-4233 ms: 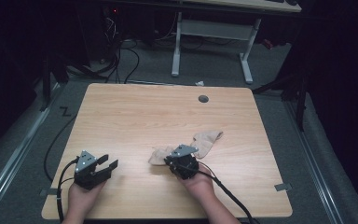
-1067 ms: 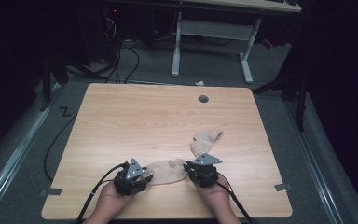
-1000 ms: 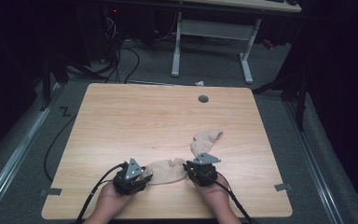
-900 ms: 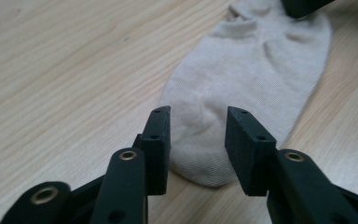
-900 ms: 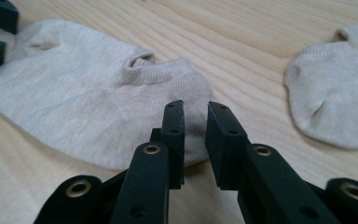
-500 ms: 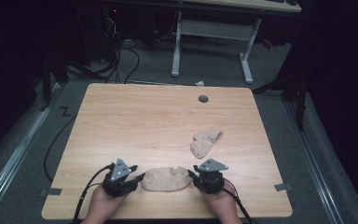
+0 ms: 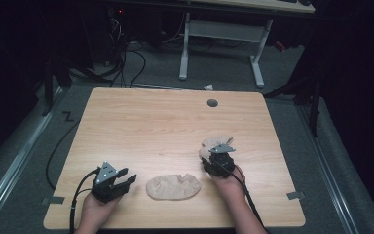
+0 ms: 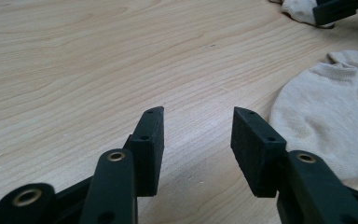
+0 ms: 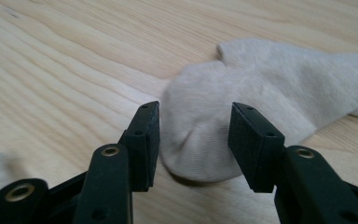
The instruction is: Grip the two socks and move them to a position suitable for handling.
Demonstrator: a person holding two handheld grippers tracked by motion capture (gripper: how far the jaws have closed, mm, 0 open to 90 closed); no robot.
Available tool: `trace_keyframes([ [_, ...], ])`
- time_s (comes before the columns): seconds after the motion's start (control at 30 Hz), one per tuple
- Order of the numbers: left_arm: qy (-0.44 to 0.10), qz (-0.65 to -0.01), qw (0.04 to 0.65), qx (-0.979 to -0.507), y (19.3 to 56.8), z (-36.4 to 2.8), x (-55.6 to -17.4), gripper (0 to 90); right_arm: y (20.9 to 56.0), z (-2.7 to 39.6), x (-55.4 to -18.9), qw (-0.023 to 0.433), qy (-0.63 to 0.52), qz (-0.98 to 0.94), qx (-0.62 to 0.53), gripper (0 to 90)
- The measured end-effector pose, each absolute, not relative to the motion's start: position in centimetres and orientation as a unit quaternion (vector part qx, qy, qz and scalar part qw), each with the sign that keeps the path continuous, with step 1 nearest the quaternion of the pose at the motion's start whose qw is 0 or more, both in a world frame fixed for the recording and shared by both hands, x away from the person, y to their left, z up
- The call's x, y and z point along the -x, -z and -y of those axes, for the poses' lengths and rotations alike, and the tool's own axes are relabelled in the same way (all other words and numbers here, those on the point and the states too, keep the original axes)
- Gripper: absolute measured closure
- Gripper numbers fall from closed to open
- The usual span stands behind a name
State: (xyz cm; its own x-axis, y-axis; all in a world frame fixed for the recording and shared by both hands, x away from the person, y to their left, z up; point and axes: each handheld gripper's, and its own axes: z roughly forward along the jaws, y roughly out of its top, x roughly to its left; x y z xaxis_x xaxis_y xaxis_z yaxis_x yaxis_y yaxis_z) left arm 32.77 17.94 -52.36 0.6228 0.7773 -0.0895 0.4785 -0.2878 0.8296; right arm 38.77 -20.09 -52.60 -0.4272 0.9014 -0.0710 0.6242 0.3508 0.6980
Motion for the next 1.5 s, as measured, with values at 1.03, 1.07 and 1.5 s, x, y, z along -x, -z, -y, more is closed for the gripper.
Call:
trace_keyframes([
  [1.03, -0.165, -0.381, 0.439, -0.797, 52.6, -17.1, -32.5, 56.9, 49.7, 10.7, -34.3, 0.191, -0.404, -0.816, -0.366, 82.6],
  [1.07, -0.165, -0.381, 0.44, -0.796, 52.6, -17.1, -32.4, 56.9, 49.4, 10.6, -34.2, 0.192, -0.408, -0.815, -0.364, 82.6],
  [1.5, -0.156, -0.374, 0.455, -0.793, 52.8, -14.5, -33.7, 48.7, 45.8, 10.6, -33.4, 0.208, -0.454, -0.792, -0.35, 82.5],
])
